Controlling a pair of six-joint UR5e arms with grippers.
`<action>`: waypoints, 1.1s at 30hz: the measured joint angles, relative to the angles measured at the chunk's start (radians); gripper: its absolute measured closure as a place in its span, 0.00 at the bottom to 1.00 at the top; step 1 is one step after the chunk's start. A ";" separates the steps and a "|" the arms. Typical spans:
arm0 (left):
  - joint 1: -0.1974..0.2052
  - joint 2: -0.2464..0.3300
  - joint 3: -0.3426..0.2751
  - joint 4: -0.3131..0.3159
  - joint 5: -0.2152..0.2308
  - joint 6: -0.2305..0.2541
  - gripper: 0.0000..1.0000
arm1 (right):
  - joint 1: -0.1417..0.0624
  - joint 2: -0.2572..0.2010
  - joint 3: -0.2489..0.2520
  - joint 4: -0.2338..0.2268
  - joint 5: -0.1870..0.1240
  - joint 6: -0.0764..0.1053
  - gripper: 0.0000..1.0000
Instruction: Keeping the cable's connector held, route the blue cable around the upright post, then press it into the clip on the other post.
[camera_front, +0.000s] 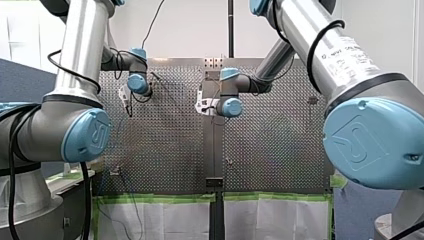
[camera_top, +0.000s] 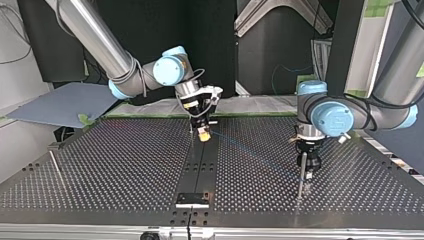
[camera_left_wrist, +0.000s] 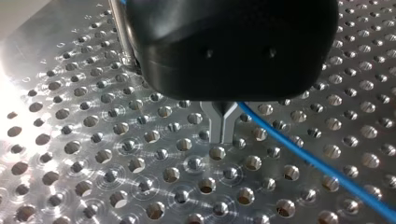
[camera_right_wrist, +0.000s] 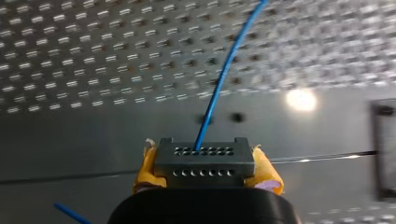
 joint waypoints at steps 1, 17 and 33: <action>0.000 -0.001 0.000 0.001 0.000 -0.002 0.98 | 0.000 0.013 0.001 0.000 0.002 -0.001 1.00; -0.006 -0.002 0.000 -0.017 -0.019 -0.015 0.61 | 0.004 0.115 0.045 -0.036 0.021 -0.007 1.00; -0.017 -0.003 0.000 -0.032 -0.018 -0.025 0.25 | -0.002 0.134 0.105 -0.102 0.027 0.013 1.00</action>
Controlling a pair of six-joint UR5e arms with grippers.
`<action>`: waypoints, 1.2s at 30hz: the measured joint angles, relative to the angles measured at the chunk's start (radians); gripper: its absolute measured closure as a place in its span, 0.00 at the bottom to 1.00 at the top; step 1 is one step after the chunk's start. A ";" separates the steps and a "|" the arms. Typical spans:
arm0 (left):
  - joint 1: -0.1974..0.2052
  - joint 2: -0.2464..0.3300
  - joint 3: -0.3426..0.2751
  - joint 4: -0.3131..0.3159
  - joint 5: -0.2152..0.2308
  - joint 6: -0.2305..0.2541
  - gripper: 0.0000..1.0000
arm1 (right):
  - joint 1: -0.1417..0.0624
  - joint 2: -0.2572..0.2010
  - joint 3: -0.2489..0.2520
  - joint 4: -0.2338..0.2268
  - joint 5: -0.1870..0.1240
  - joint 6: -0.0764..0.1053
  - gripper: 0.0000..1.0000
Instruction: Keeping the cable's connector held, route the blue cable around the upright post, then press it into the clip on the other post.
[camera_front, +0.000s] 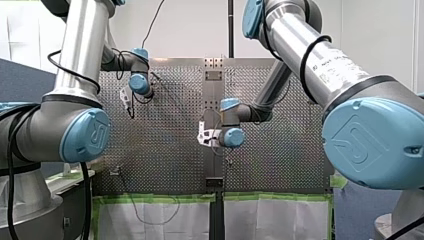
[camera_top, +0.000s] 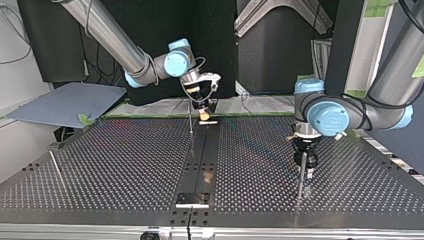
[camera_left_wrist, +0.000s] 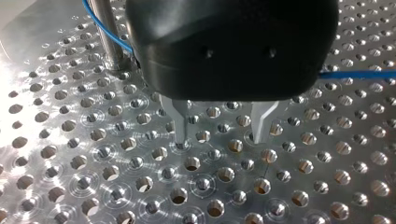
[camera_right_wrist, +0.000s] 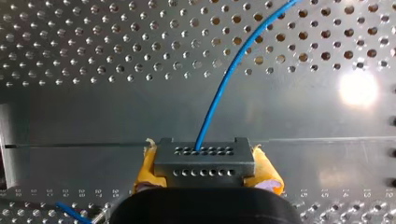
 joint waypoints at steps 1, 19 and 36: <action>0.000 0.000 0.000 0.000 0.000 0.000 0.20 | -0.001 0.001 0.006 -0.009 0.000 0.002 1.00; -0.006 -0.036 0.000 -0.027 -0.009 0.007 0.01 | -0.014 0.147 0.026 -0.065 0.020 0.013 1.00; -0.010 -0.053 0.000 -0.022 -0.017 0.014 0.01 | -0.023 0.307 0.025 -0.179 0.057 0.036 1.00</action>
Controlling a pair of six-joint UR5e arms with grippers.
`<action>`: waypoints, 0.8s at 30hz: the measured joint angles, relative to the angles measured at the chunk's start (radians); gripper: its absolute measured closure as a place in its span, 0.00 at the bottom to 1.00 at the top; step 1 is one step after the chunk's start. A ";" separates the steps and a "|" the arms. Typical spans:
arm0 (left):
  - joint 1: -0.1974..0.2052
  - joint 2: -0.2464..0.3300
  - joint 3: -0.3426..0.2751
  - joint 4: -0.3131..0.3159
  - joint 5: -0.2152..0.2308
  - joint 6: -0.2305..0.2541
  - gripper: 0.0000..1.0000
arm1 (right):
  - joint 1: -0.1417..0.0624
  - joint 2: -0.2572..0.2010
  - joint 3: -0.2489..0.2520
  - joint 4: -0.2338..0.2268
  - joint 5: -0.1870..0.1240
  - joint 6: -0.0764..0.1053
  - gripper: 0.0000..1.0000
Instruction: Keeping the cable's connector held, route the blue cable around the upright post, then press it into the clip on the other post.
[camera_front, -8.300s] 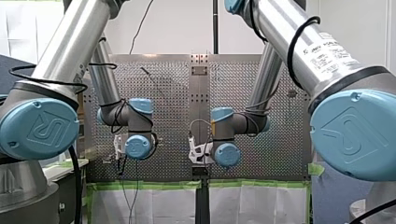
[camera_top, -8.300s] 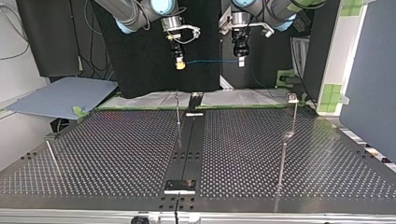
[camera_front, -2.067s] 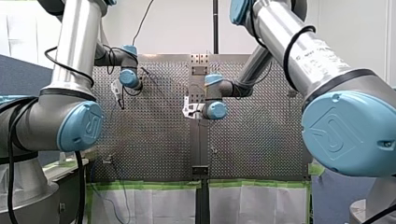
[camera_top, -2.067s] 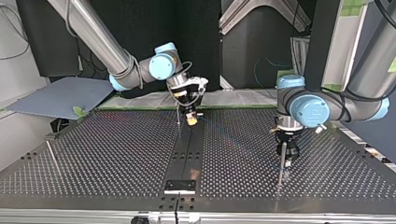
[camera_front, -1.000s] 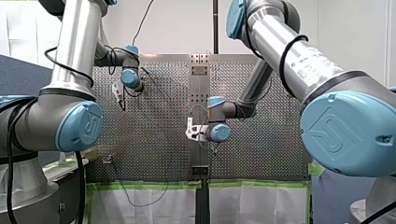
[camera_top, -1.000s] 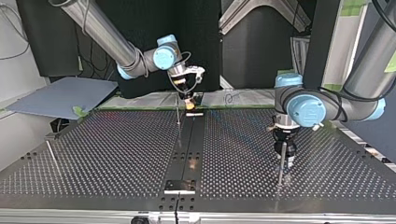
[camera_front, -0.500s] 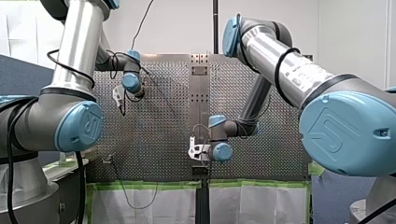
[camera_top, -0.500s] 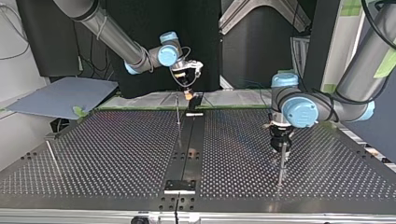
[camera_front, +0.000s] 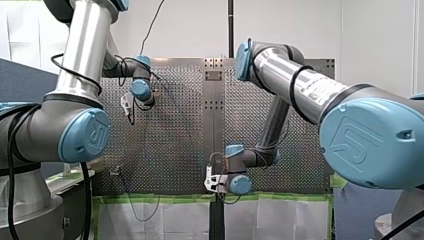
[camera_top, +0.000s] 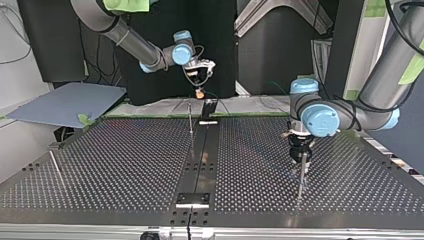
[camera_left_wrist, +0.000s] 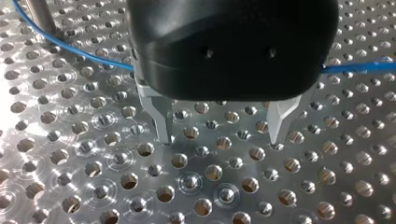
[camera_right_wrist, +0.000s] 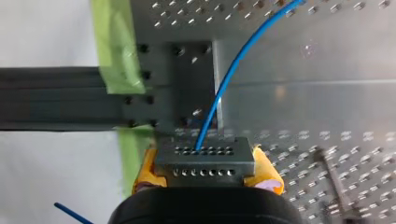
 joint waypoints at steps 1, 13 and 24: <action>0.000 0.000 0.000 0.000 0.000 0.000 0.01 | -0.001 0.013 0.000 -0.007 0.003 0.002 1.00; 0.002 0.000 0.000 0.001 0.000 -0.004 0.01 | -0.031 0.130 0.000 -0.036 0.020 0.033 1.00; 0.004 0.000 0.000 0.001 0.002 -0.007 0.01 | -0.061 0.222 0.000 -0.065 0.038 0.043 1.00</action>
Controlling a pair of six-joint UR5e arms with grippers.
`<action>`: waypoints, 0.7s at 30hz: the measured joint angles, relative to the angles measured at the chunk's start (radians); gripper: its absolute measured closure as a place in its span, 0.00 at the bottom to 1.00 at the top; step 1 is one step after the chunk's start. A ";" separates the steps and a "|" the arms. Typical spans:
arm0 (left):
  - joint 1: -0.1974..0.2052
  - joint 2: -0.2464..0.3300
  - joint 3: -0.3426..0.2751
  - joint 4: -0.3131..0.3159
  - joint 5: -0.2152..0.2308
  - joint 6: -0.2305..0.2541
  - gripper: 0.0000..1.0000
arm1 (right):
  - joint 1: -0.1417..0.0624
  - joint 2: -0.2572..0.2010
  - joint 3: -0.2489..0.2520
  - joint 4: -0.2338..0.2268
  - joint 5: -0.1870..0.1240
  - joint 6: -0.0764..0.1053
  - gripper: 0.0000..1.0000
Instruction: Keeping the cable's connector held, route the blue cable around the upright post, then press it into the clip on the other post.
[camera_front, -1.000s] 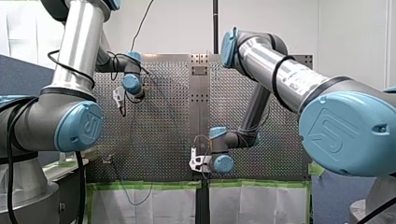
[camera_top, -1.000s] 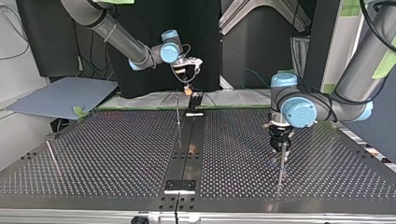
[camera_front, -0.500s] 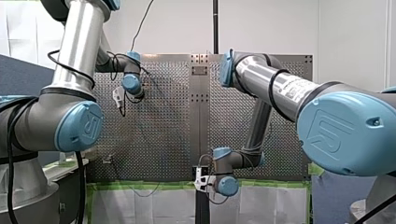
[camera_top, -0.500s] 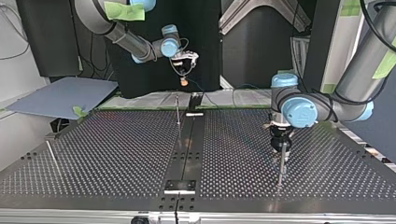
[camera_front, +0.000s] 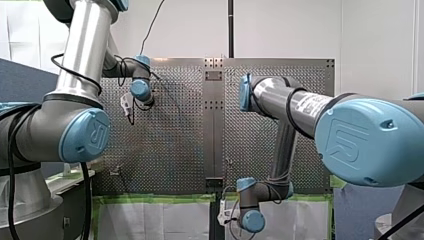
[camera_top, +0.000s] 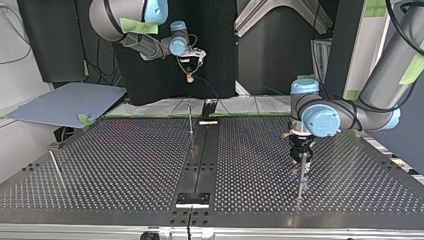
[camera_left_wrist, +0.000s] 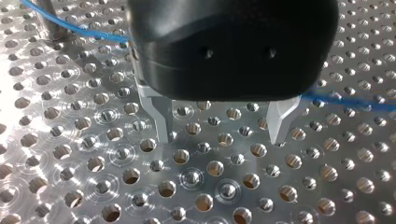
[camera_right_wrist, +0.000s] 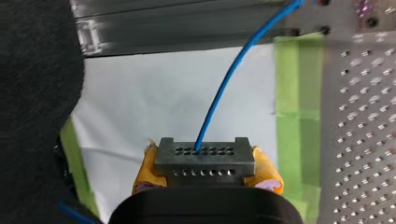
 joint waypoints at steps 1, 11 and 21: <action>0.000 0.000 0.000 0.000 0.000 0.000 0.01 | -0.001 0.003 0.000 0.000 0.003 -0.001 1.00; 0.000 0.000 0.000 -0.002 0.001 0.000 0.01 | -0.010 0.008 0.004 0.004 0.036 -0.004 1.00; 0.000 0.000 0.000 -0.004 0.002 0.000 0.01 | -0.026 -0.017 0.059 -0.043 0.057 -0.003 1.00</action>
